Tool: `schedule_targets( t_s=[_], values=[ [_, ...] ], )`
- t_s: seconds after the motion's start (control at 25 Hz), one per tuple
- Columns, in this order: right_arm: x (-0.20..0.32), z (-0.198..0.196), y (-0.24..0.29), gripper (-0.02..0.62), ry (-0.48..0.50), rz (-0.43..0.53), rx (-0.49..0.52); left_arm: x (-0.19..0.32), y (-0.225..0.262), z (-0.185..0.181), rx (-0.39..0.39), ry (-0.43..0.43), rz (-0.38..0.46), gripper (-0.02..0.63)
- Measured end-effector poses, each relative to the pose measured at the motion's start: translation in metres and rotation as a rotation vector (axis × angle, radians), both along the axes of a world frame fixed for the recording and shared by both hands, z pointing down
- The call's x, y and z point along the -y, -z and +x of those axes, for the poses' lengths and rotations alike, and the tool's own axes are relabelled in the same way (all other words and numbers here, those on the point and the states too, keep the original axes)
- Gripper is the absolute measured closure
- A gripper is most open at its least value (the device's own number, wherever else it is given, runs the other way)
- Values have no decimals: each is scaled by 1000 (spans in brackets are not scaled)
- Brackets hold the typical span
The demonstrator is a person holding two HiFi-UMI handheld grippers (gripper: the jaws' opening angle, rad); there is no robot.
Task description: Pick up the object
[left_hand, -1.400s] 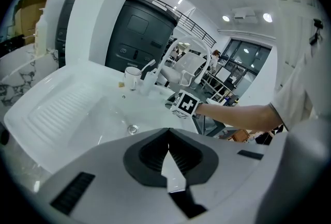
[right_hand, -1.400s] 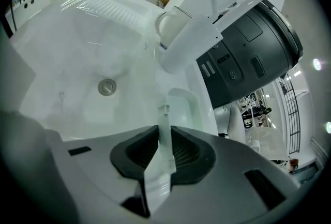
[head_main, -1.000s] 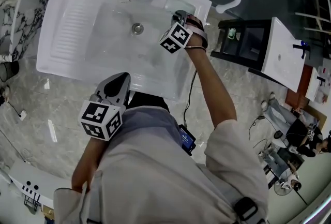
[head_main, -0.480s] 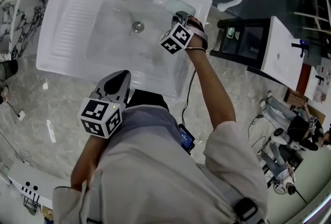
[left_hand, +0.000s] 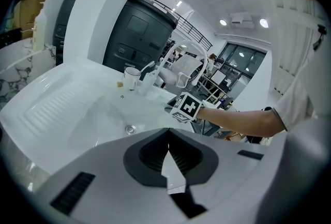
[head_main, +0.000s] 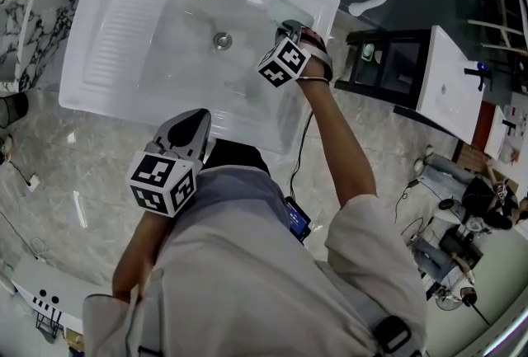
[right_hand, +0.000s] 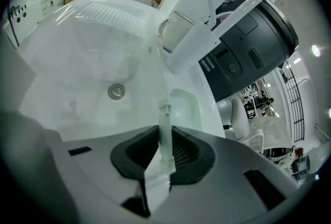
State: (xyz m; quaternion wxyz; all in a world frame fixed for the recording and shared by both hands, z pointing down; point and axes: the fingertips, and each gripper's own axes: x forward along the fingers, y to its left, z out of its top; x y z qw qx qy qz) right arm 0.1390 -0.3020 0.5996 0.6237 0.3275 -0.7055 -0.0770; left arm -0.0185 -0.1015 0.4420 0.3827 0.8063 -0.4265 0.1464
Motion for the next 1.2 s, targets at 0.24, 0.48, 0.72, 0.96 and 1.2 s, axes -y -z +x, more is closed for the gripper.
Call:
schedule_targets(
  t_s=[0.24,0.48,0.72,0.96,1.2],
  values=[
    [-9,-2,3,525,0,-9,3,-3,1,-3,0,6,8,606],
    [-19,-5,2,525,-7,-20,4,-7,2,-6,-12,5,16,606],
    [-30,-10,4,526,-10,-23,14,-12,4,-11,-14,2,19,606],
    [-42,-14,5,526,-16,-28,16,-20,6,-13,-17,-5,24,606],
    [-55,-19,8,526,-21,-31,32,-27,9,-17,-21,-7,33,606]
  ],
)
